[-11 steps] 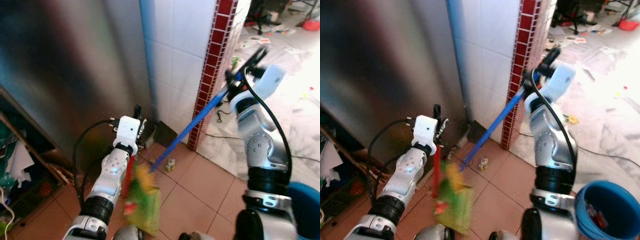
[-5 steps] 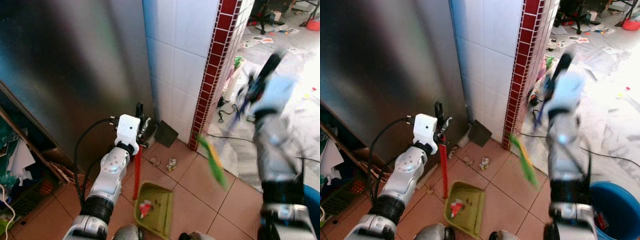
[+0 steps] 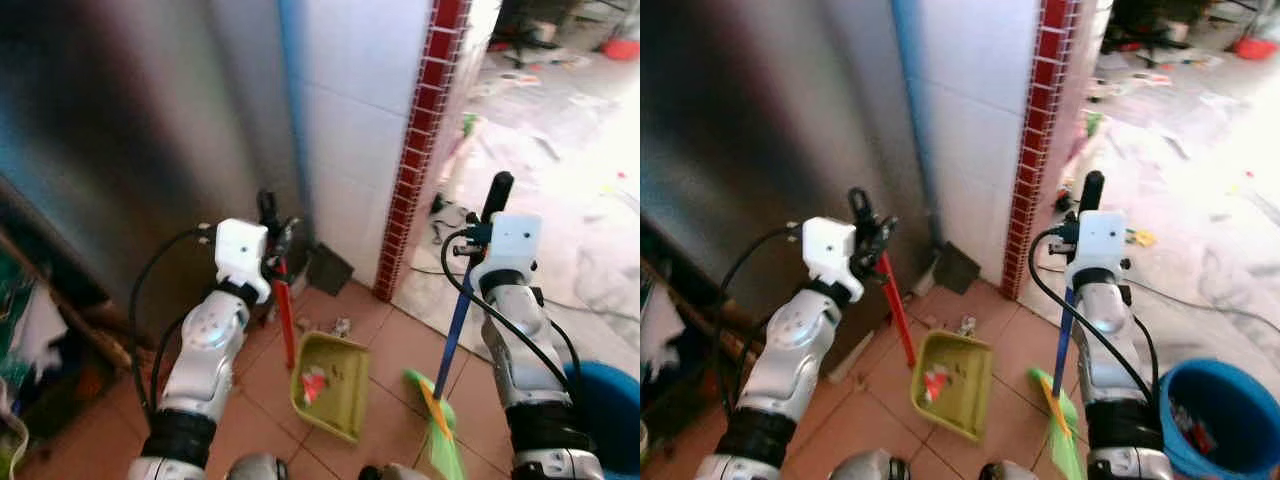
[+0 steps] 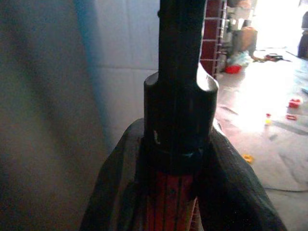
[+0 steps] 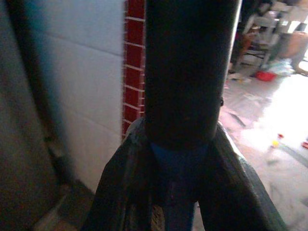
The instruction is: Sweep floor
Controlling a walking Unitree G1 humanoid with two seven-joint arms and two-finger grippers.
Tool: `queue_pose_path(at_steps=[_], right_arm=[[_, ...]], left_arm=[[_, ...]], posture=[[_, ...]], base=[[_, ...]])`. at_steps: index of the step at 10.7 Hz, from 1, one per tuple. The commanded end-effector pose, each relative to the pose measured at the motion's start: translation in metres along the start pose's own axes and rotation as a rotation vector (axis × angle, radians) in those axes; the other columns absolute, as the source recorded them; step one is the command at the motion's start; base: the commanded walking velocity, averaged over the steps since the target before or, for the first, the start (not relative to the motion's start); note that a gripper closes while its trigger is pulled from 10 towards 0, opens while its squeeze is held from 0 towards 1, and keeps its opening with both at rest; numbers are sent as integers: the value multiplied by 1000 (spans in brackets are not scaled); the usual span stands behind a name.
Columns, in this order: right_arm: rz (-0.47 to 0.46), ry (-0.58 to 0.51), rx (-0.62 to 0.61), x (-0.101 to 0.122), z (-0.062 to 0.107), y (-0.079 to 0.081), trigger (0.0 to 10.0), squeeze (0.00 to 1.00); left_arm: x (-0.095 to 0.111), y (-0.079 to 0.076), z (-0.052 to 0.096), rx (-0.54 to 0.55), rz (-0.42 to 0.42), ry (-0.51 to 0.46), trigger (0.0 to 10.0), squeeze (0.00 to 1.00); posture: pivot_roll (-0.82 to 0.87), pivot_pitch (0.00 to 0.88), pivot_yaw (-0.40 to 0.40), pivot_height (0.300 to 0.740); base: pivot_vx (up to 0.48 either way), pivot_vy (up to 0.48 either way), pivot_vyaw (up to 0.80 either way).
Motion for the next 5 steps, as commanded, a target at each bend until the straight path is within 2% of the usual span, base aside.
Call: queue_pose_path(at_steps=[1,5], right_arm=[[-4,-52,-28,13,0,-9,10000,0],[-15,-34,-4,7,2,0,10000,0]], left_arm=[[13,-1,-2,-14,15,-41,10000,0],[13,-12,1,-52,42,-31,10000,0]], posture=[[-76,0,26,740],[-80,0,23,740]], base=[[0,0,-800],[0,0,-800]])
Point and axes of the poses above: a point about 5 cm out from each wrist's last joint towards the gripper, its own z axis pointing back from the gripper into the wrist, its own x axis along the axis of the wrist's last joint, y = z × x, the point moved 6 cm from there along -z, pointing out of the wrist towards the gripper, and after that the axes turned 9 degrees about -z, right-handed, at the moved point
